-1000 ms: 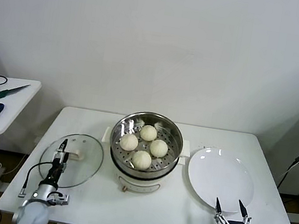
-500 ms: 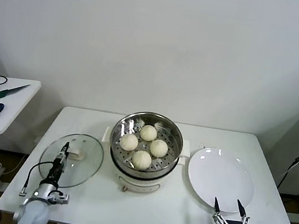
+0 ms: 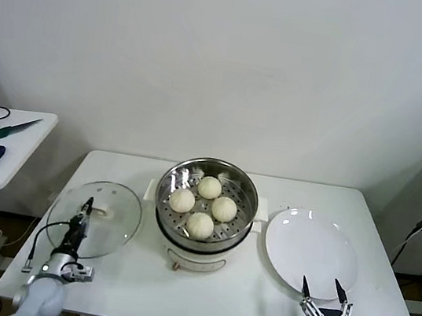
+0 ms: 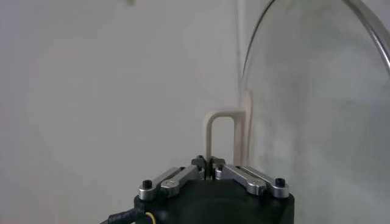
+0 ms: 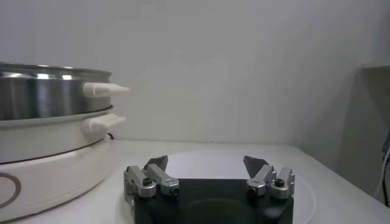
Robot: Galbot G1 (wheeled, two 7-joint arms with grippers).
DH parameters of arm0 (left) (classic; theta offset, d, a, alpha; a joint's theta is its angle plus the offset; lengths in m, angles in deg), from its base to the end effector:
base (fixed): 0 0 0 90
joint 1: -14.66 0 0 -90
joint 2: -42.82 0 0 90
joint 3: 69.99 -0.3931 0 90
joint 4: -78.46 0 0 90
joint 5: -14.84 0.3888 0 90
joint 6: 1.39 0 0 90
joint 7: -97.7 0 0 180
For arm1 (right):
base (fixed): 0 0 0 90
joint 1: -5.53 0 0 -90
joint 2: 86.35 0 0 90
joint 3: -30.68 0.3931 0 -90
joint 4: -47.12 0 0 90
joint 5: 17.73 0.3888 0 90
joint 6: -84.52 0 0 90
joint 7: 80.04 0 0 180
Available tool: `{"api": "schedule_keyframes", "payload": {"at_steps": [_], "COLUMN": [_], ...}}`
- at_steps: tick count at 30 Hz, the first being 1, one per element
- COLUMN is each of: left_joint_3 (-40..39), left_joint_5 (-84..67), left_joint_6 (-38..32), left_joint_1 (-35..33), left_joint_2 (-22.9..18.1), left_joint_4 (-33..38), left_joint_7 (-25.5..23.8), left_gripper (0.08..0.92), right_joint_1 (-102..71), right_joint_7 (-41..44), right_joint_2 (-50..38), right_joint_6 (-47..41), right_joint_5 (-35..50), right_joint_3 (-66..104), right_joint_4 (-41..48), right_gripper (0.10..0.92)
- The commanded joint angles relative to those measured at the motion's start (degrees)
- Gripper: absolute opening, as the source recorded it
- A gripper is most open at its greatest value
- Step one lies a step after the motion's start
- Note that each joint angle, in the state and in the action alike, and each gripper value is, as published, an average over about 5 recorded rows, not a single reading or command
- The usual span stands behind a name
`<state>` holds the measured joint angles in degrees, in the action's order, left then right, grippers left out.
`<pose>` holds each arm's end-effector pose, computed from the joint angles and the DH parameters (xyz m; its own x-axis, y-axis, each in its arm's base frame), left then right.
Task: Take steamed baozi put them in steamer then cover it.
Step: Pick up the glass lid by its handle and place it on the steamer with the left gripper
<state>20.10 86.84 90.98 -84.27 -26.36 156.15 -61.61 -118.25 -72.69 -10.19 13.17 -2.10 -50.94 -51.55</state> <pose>0.3062 0.1697 -0.4983 -0.9953 -0.0962 -0.0077 0.0001 -0.0803 0.9968 0.1429 -0.1344 -0.4702 -0.9963 -0.0263 0.0824 -0.0281 0.9994 -0.0210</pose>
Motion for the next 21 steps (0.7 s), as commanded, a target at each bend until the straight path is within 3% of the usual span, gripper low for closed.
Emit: {"api": "schedule_keyframes", "payload": {"at_steps": [1,7,12,15,21], "left_joint_3": [0.73,0.20,-6.88,-14.88,-27.97], "left_joint_5": [-15.88,-18.03,-17.28,-13.97,-2.56], "left_joint_6": [14.04,24.37,31.96,36.45,41.10], "left_joint_1": [-3.17,-2.02,1.47,4.41,9.41], "left_joint_2": [9.04,15.83,16.91,14.76,5.68], "left_joint_4": [25.65,36.78,43.01,45.67,45.97], "left_joint_7": [-16.33,-24.49,-28.76,-31.67,-37.08], "left_gripper": [0.137,0.137,0.137,0.137,0.137], "right_joint_1": [-0.05,-0.41,-0.21,0.17,0.92], "right_joint_7": [-0.19,-0.43,-0.67,-0.80,-0.89], "right_joint_2": [-0.02,0.00,0.08,0.08,-0.21], "right_joint_6": [-0.05,0.10,0.22,0.20,0.31], "right_joint_5": [-0.32,-0.98,-1.22,-1.24,-0.95], "right_joint_3": [-0.12,-0.33,-0.63,-0.71,-0.86], "right_joint_4": [-0.29,-0.30,0.03,0.19,0.41], "right_gripper": [0.823,0.823,0.823,0.823,0.823]}}
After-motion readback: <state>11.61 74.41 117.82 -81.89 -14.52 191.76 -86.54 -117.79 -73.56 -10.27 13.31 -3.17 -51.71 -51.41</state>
